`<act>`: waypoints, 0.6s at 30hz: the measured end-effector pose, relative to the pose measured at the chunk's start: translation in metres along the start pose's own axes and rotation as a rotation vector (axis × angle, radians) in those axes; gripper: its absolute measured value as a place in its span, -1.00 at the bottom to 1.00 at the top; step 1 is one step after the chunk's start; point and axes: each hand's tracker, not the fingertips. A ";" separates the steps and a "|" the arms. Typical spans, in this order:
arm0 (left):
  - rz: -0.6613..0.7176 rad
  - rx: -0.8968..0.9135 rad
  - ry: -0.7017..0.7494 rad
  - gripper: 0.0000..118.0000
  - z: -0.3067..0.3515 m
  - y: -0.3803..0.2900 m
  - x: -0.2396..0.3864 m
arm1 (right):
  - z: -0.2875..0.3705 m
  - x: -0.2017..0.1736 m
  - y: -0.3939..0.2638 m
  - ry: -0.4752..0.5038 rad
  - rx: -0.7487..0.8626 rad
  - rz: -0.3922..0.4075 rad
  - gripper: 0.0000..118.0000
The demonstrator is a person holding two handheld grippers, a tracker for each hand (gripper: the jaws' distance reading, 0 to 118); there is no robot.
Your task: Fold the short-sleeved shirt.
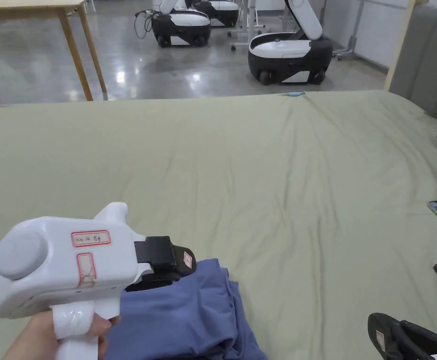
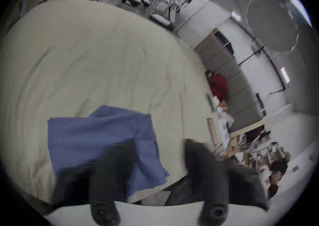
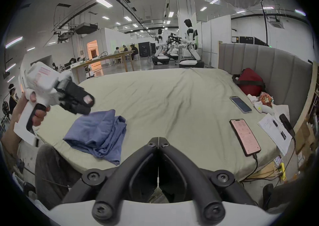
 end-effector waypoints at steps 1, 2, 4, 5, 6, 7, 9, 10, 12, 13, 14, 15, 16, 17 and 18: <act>0.025 -0.025 -0.027 -0.96 -0.004 -0.001 -0.007 | -0.001 -0.003 0.001 0.004 -0.004 0.001 -0.99; 0.069 -0.040 -0.030 -0.96 -0.010 -0.003 -0.014 | -0.001 -0.005 0.001 0.007 -0.007 0.003 -0.99; 0.105 -0.101 -0.040 -0.96 -0.033 -0.013 -0.027 | -0.002 -0.008 -0.001 0.012 -0.013 0.008 -0.99; 0.102 -0.130 -0.026 -0.96 -0.046 -0.019 -0.032 | -0.003 -0.008 -0.001 0.015 -0.018 0.009 -0.99; 0.105 -0.162 0.011 -0.96 -0.061 -0.027 -0.037 | -0.002 -0.008 -0.002 0.018 -0.021 0.011 -0.99; 0.120 -0.191 0.007 -0.96 -0.076 -0.035 -0.042 | -0.002 -0.009 -0.002 0.021 -0.022 0.016 -0.99; 0.182 -0.266 -0.048 -0.96 -0.102 -0.043 -0.064 | -0.003 -0.010 0.000 0.021 -0.025 0.032 -0.99; 0.174 -0.277 -0.050 -0.96 -0.109 -0.048 -0.068 | -0.004 -0.010 0.002 0.018 -0.025 0.035 -0.99; 0.144 -0.275 -0.037 -0.96 -0.107 -0.052 -0.068 | -0.010 -0.009 0.009 0.029 -0.025 0.029 -0.99; 0.118 -0.263 -0.058 -0.96 -0.098 -0.047 -0.064 | -0.015 -0.010 0.013 0.055 -0.026 0.022 -0.99; 0.111 -0.257 -0.071 -0.96 -0.089 -0.043 -0.062 | -0.021 -0.013 0.017 0.090 -0.035 0.012 -0.99; 0.081 -0.228 -0.095 -0.96 -0.073 -0.037 -0.058 | -0.030 -0.018 0.022 0.130 -0.037 -0.003 -0.99; 0.055 -0.199 -0.110 -0.96 -0.056 -0.031 -0.055 | -0.039 -0.024 0.027 0.190 -0.048 -0.022 -0.99; 0.037 -0.179 -0.114 -0.96 -0.042 -0.027 -0.053 | -0.049 -0.032 0.033 0.246 -0.059 -0.044 -0.99; 0.019 -0.151 -0.089 -0.96 -0.023 -0.022 -0.054 | -0.063 -0.040 0.037 0.320 -0.078 -0.074 -0.99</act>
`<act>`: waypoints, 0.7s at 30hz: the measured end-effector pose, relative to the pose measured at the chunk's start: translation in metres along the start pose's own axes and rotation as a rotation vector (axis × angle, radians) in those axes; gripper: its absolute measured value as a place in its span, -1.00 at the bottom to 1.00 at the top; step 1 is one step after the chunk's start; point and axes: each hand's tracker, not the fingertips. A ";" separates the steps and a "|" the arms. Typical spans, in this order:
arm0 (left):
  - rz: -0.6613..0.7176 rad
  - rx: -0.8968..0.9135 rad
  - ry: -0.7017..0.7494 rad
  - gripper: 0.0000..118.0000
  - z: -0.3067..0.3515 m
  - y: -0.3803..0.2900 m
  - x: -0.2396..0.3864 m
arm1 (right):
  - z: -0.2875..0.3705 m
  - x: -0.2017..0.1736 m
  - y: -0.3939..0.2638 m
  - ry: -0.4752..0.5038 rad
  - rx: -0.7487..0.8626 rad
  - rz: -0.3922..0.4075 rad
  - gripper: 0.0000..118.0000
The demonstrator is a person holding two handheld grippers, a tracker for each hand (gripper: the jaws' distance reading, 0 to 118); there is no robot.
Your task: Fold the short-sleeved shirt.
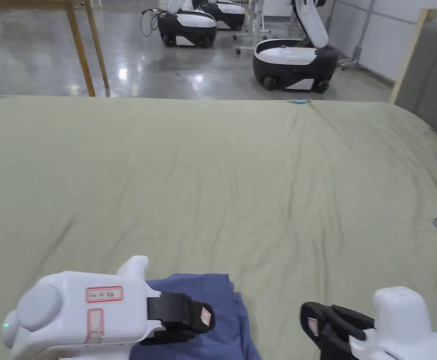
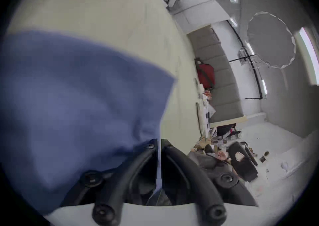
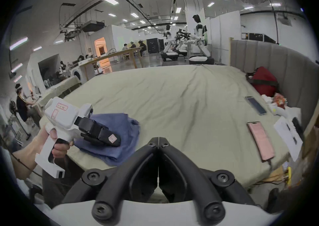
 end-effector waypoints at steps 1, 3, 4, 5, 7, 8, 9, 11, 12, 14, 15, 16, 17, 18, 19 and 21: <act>-0.016 0.025 0.015 -0.96 0.020 0.002 0.000 | -0.018 -0.003 0.004 0.100 -0.038 -0.045 -0.99; -0.029 0.062 0.066 -0.96 0.052 0.005 -0.005 | -0.061 0.002 0.006 0.289 -0.125 -0.148 -0.99; -0.034 0.073 0.102 -0.96 0.066 0.006 -0.010 | -0.083 0.002 0.004 0.373 -0.174 -0.196 -0.99; -0.045 0.091 0.144 -0.96 0.077 0.007 -0.014 | -0.101 0.002 0.002 0.434 -0.215 -0.222 -0.99; -0.034 0.101 0.234 -0.96 0.092 0.008 -0.029 | -0.141 0.003 -0.004 0.525 -0.334 -0.262 -0.99; -0.022 0.091 0.260 -0.96 0.096 0.009 -0.037 | -0.151 0.005 -0.008 0.545 -0.357 -0.265 -0.99; -0.007 0.085 0.292 -0.96 0.099 0.010 -0.046 | -0.164 0.009 -0.012 0.558 -0.369 -0.276 -0.99; -0.010 0.061 0.314 -0.96 0.101 0.010 -0.061 | -0.185 0.028 -0.022 0.572 -0.430 -0.364 -0.98; -0.006 0.048 0.314 -0.96 0.102 0.012 -0.067 | -0.193 0.042 -0.028 0.627 -0.444 -0.438 -0.99; 0.006 0.022 0.242 -0.95 0.104 0.016 -0.085 | -0.203 0.070 -0.040 0.729 -0.468 -0.638 -0.99; 0.020 0.011 0.177 -0.95 0.102 0.019 -0.091 | -0.205 0.080 -0.044 0.757 -0.455 -0.698 -0.99; 0.038 -0.005 0.106 -0.93 0.098 0.022 -0.096 | -0.206 0.085 -0.044 0.759 -0.458 -0.716 -0.99; 0.045 -0.019 0.060 -0.77 0.093 0.025 -0.101 | -0.206 0.088 -0.045 0.766 -0.454 -0.717 -0.99; 0.069 -0.043 -0.008 -0.67 0.085 0.028 -0.104 | -0.205 0.088 -0.045 0.779 -0.448 -0.716 -0.99; 0.096 -0.068 -0.034 -0.52 0.073 0.030 -0.108 | -0.205 0.089 -0.045 0.778 -0.452 -0.717 -0.99; 0.154 -0.096 -0.085 0.42 0.052 0.036 -0.116 | -0.205 0.091 -0.045 0.774 -0.449 -0.724 -0.99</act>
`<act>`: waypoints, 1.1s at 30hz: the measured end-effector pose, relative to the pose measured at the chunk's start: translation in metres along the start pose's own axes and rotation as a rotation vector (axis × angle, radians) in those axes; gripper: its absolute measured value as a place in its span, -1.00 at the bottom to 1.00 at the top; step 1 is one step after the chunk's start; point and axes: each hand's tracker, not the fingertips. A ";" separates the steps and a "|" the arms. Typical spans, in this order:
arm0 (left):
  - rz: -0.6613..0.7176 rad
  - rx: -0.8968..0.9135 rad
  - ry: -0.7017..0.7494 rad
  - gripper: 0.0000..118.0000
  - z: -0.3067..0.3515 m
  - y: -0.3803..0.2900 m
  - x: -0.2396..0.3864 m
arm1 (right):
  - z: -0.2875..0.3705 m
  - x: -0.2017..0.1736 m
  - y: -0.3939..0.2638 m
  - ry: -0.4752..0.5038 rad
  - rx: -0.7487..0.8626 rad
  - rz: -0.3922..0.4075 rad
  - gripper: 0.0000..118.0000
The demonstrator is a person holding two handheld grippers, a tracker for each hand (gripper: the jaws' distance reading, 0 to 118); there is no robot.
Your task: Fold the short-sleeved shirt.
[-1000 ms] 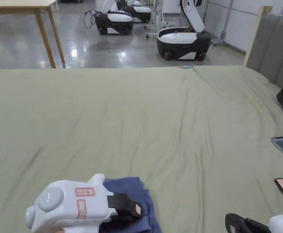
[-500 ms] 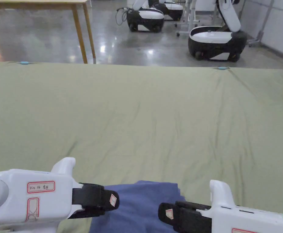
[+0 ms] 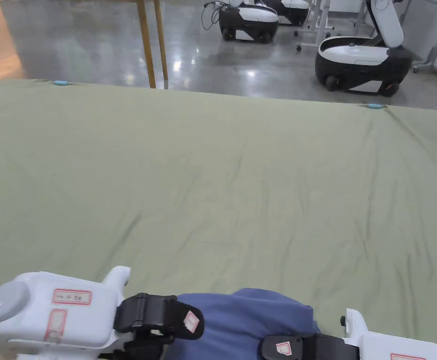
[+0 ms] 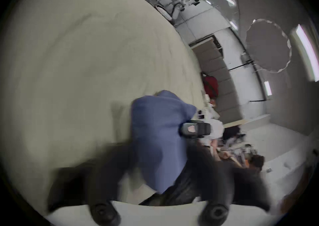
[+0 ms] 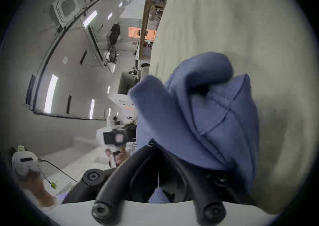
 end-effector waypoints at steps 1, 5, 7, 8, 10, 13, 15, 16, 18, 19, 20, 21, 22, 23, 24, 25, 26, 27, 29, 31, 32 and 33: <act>0.016 -0.015 0.000 0.96 -0.013 0.002 -0.001 | 0.000 0.000 0.000 0.002 0.004 -0.003 -0.99; -0.006 -0.016 -0.032 0.86 -0.032 0.010 -0.013 | 0.005 -0.002 0.002 0.000 0.020 -0.021 -0.99; 0.004 0.010 0.036 0.56 -0.029 0.012 -0.016 | 0.007 -0.008 0.003 -0.028 0.040 -0.014 -0.99; 0.008 0.003 0.037 -0.22 -0.026 0.013 -0.019 | 0.009 -0.011 0.003 -0.043 0.046 -0.003 -0.99; 0.022 -0.005 0.016 -0.56 -0.011 0.014 -0.023 | 0.014 -0.021 0.003 -0.071 0.060 0.020 -0.99; -0.035 0.019 0.074 -0.56 0.032 0.018 -0.023 | 0.023 -0.036 0.001 -0.120 0.077 0.092 -0.99; -0.054 0.051 0.135 -0.56 0.077 0.025 -0.029 | 0.029 -0.045 -0.001 -0.194 0.092 0.143 -0.99; -0.064 0.076 0.177 -0.56 0.110 0.029 -0.032 | 0.031 -0.048 -0.003 -0.220 0.094 0.169 -0.99; -0.062 0.091 0.240 -0.56 0.162 0.039 -0.041 | 0.033 -0.050 -0.005 -0.253 0.094 0.188 -0.99; -0.063 0.100 0.274 -0.56 0.192 0.044 -0.047 | 0.035 -0.052 -0.007 -0.283 0.100 0.205 -0.99; -0.064 0.110 0.306 -0.56 0.215 0.049 -0.052 | 0.036 -0.055 -0.008 -0.310 0.104 0.222 -0.99; -0.063 0.117 0.355 -0.56 0.240 0.053 -0.053 | 0.038 -0.059 -0.010 -0.354 0.123 0.258 -0.99; -0.070 0.123 0.389 -0.56 0.260 0.058 -0.058 | 0.041 -0.062 -0.012 -0.377 0.134 0.283 -0.99; -0.077 0.132 0.413 -0.56 0.282 0.064 -0.065 | 0.044 -0.065 -0.013 -0.381 0.137 0.289 -0.99; -0.068 0.131 0.404 -0.56 0.300 0.069 -0.072 | 0.048 -0.067 -0.014 -0.376 0.139 0.279 -0.99; -0.048 0.139 0.399 -0.56 0.314 0.076 -0.078 | 0.051 -0.069 -0.014 -0.383 0.144 0.281 -0.99; -0.038 0.136 0.397 -0.56 0.322 0.082 -0.084 | 0.055 -0.070 -0.015 -0.383 0.152 0.287 -0.99; -0.029 0.129 0.406 -0.56 0.330 0.089 -0.090 | 0.059 -0.069 -0.015 -0.375 0.162 0.281 -0.99; -0.009 0.109 0.445 -0.56 0.334 0.101 -0.097 | 0.065 -0.068 -0.013 -0.369 0.187 0.266 -0.99; -0.004 0.110 0.439 -0.56 0.333 0.108 -0.099 | 0.072 -0.068 -0.012 -0.359 0.216 0.259 -0.99; -0.010 0.101 0.445 -0.55 0.331 0.109 -0.098 | 0.075 -0.067 -0.011 -0.344 0.233 0.254 -0.99; -0.021 0.097 0.450 -0.56 0.328 0.110 -0.095 | 0.079 -0.067 -0.010 -0.323 0.244 0.248 -0.99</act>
